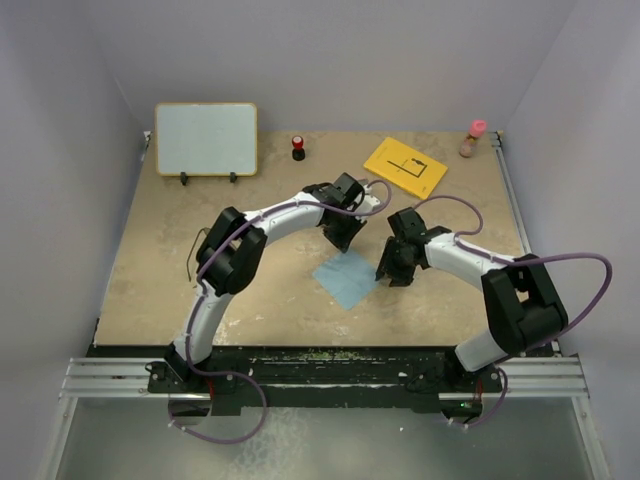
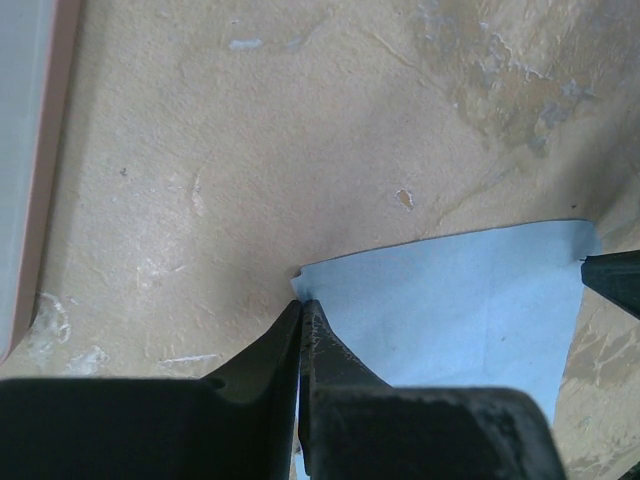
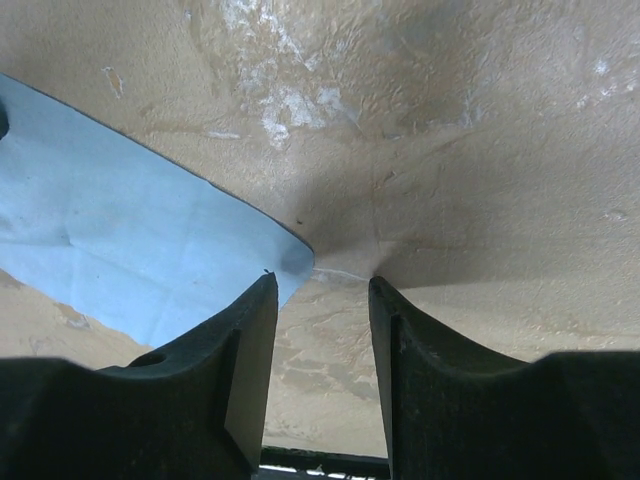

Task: Organize the sunglasses
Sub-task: Move the glasses cleaning cloth to the center of the board, then fold the glasses cleaning cloth at the center of the board.

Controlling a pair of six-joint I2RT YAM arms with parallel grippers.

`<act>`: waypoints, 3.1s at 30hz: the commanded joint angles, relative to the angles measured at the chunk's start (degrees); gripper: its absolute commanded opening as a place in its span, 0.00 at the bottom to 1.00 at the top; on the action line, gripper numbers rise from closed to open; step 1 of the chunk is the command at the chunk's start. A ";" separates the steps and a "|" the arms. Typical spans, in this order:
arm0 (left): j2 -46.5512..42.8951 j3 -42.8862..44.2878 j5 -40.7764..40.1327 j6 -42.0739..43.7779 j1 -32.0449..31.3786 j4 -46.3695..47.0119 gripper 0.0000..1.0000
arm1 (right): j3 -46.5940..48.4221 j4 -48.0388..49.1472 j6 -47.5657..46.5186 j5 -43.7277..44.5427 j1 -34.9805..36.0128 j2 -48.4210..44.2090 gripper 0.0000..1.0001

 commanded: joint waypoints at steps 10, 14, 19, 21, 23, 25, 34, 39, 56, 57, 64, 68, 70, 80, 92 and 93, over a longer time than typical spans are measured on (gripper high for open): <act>-1.23 0.62 0.36 -0.94 0.76 -2.74 0.04 | 3.20 5.21 -0.96 -1.72 1.68 6.70 0.44; -1.29 0.61 0.23 -0.81 0.89 -3.04 0.04 | 2.80 5.62 -1.02 -2.18 1.83 8.39 0.38; -1.28 0.52 0.55 -1.04 1.34 -3.13 0.04 | 1.43 5.49 -1.08 -1.24 1.83 8.20 0.30; -1.10 0.57 0.78 -1.04 1.50 -3.13 0.04 | 1.97 5.21 -1.09 -0.95 1.85 8.68 0.18; -1.07 0.67 0.73 -1.04 1.52 -3.20 0.04 | 2.99 4.44 -1.22 -0.26 1.83 9.03 0.03; -1.13 0.89 0.72 -1.05 1.60 -3.25 0.04 | 4.45 3.52 -1.69 1.16 1.83 8.98 0.00; -3.95 2.32 1.24 -1.98 4.29 -4.07 0.04 | 18.33 -2.73 -6.12 4.36 1.74 12.59 0.00; -6.06 2.25 1.73 -2.84 7.75 -4.32 0.04 | 27.71 -6.28 -9.33 5.58 1.74 17.03 0.00; -7.89 1.72 3.28 -2.56 9.25 -2.86 0.04 | 31.56 -4.79 -13.50 2.55 1.74 19.27 0.00; -7.21 2.01 2.96 -2.54 9.25 -2.69 0.04 | 31.44 -4.75 -13.44 2.44 1.74 19.51 0.00; 0.56 9.68 2.07 -1.17 9.19 -7.63 0.28 | 29.70 -3.24 -11.78 1.74 1.74 20.27 0.00; 1.01 9.43 3.00 -1.08 8.77 -6.33 0.33 | 29.07 -2.93 -11.38 1.85 1.74 20.46 0.00; 1.28 9.65 3.47 -1.31 8.60 -7.21 0.33 | 28.90 -3.06 -11.13 2.21 1.79 20.56 0.00; 2.32 8.24 0.99 -4.52 7.21 -5.53 0.53 | 28.69 -2.68 -10.81 1.89 1.44 21.35 0.00; 8.00 12.66 -1.29 -6.55 6.53 -6.22 0.53 | 28.12 -2.34 -10.81 1.82 0.78 21.25 0.00; 8.15 12.92 -1.30 -6.57 6.34 -6.25 0.53 | 28.14 -2.33 -10.78 1.73 0.71 21.34 0.00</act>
